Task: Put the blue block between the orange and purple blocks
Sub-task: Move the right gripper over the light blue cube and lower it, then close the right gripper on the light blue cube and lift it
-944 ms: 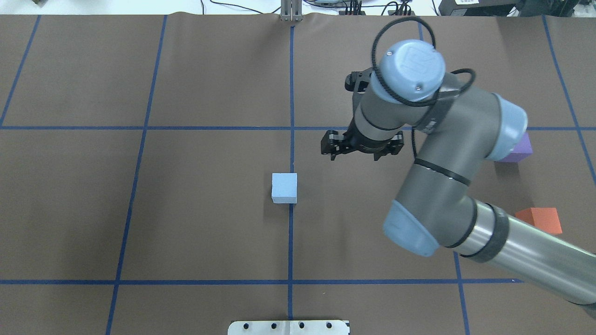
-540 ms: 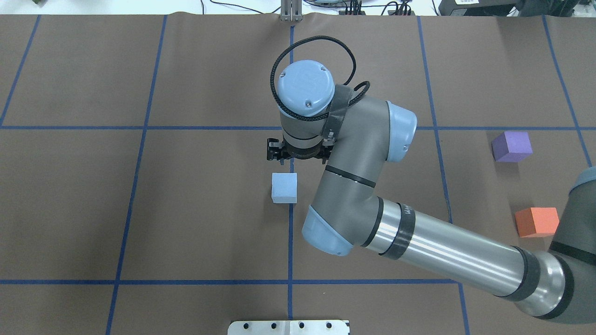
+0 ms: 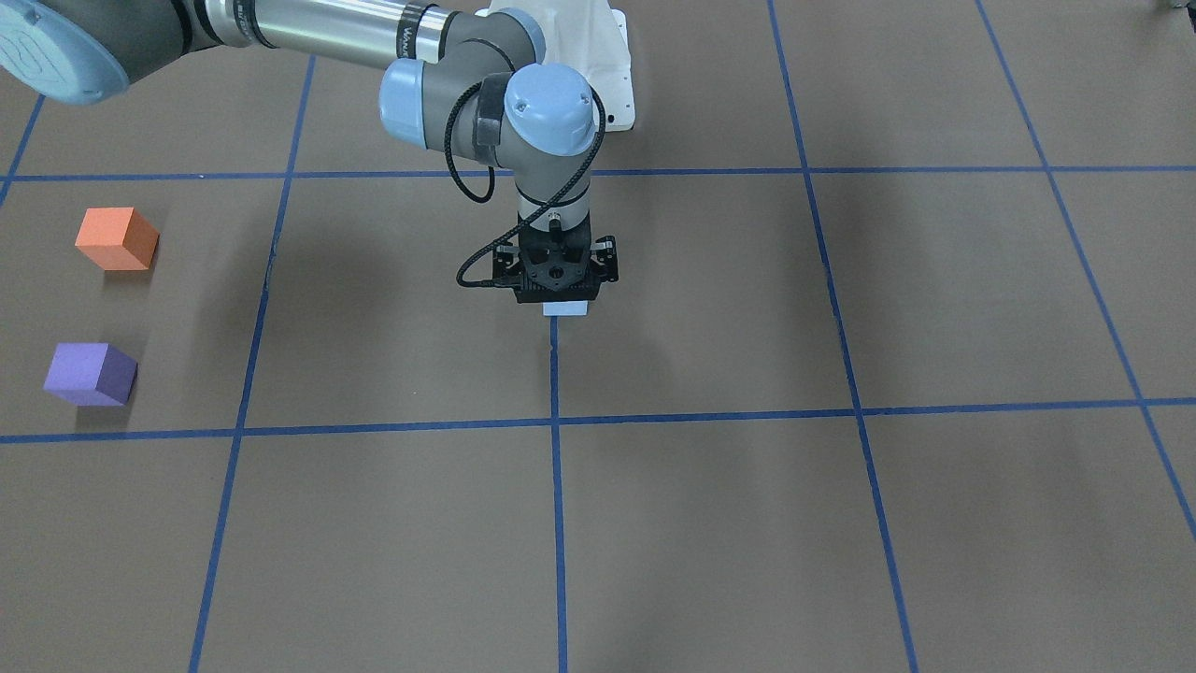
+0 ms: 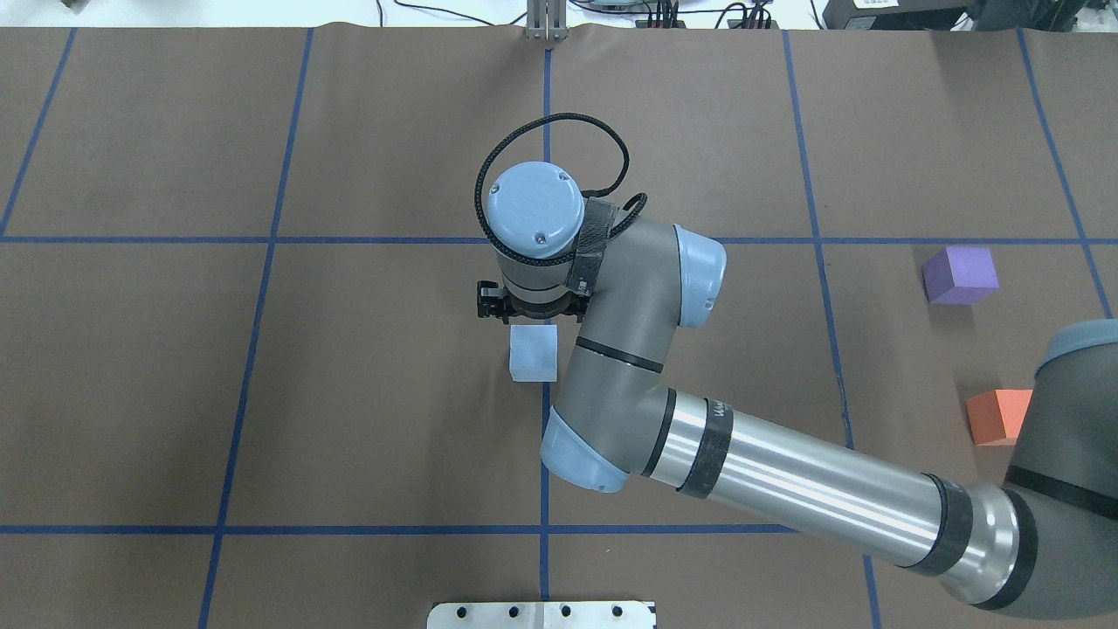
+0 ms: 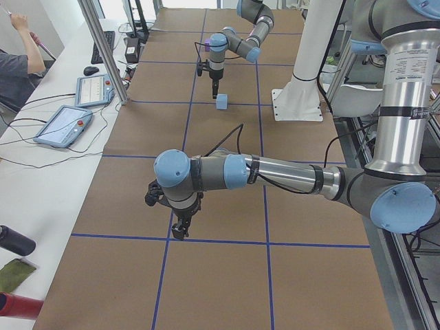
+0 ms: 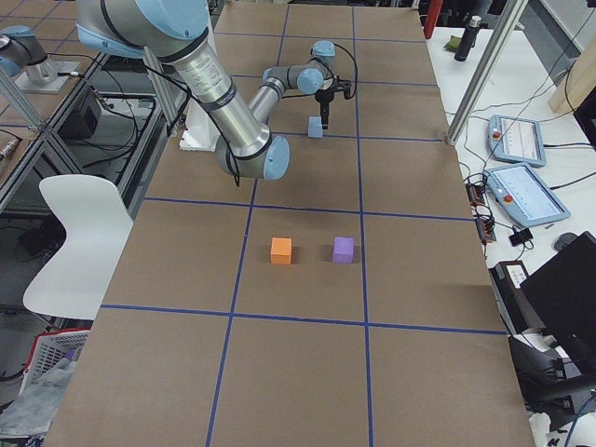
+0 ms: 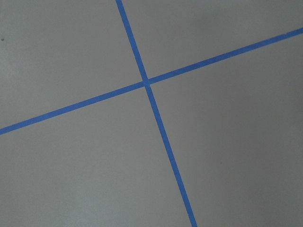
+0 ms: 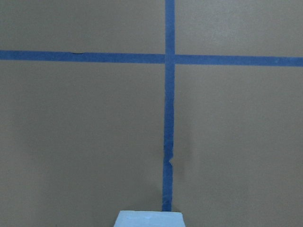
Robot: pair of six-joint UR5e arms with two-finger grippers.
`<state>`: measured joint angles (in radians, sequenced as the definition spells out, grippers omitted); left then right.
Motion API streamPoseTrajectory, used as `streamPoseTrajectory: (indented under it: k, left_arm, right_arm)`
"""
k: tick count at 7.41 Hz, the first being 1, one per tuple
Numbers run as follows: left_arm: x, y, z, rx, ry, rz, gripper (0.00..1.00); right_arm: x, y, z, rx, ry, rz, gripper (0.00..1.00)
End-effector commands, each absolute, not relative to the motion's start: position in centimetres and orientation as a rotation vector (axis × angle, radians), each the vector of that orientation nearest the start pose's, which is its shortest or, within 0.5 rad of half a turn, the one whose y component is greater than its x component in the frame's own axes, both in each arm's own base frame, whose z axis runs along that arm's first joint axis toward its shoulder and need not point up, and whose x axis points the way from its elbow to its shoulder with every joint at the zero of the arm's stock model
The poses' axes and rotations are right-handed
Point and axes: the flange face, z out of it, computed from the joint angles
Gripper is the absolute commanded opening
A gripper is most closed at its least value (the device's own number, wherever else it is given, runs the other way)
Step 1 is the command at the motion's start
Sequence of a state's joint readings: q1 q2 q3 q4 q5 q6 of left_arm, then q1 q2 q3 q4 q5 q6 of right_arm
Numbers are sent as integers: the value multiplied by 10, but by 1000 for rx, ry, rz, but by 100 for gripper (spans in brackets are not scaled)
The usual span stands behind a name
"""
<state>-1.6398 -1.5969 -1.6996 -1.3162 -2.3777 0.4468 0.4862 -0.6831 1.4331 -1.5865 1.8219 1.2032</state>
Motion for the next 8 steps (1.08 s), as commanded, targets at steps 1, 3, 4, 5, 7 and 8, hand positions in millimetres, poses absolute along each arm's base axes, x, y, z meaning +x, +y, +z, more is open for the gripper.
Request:
streamPoseTrajectory:
  k: [1,3,4,5,7,8]
  left_arm:
    - [-95,-486,605,114,807,315,100]
    - [-95,-482,607,111,808,312,100]
    - [-95,-482,606,113,809,312,100]
    - [-95,-482,606,113,809,312,100]
    - [-95,-480,608,108,810,311,100]
    - [-95,-480,608,108,810,311,100]
  right_arm:
    - [-628,-436,171,74,-761,5,100]
    - [-634,-426,169,64,-764,2,100]
    - [-642,-415,179,56,-751,-12,100]
    - [-644,-413,183,54,-746,-16,99]
    - [-646,-410,182,48,-748,-22,33]
    - [-644,-411,182,47,-749,-21,0]
